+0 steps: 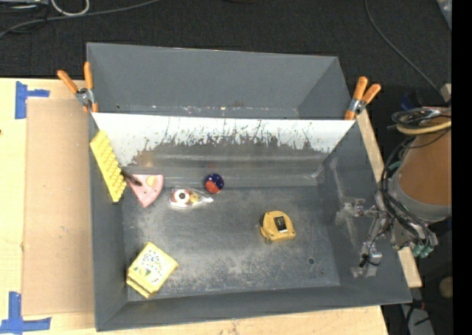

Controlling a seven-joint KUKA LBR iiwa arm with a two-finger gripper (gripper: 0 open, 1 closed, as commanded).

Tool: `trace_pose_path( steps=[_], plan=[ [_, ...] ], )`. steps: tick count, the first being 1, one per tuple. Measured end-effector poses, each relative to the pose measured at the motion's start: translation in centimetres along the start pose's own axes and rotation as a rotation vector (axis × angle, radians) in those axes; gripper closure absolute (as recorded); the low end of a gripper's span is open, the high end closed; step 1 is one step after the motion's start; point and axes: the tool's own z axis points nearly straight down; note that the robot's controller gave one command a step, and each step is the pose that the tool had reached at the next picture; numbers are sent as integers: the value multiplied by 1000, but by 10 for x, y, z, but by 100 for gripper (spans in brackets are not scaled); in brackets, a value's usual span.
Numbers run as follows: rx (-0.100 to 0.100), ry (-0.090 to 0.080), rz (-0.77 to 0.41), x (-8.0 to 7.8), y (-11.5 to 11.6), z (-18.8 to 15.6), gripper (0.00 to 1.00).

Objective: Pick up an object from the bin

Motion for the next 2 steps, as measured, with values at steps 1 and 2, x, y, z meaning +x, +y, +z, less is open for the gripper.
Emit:
trace_pose_path(
  steps=[1, 2],
  plan=[
    [0, 0, -1, 0, 0, 0, 0],
    [0, 0, -1, 0, 0, 0, 0]
  ],
)
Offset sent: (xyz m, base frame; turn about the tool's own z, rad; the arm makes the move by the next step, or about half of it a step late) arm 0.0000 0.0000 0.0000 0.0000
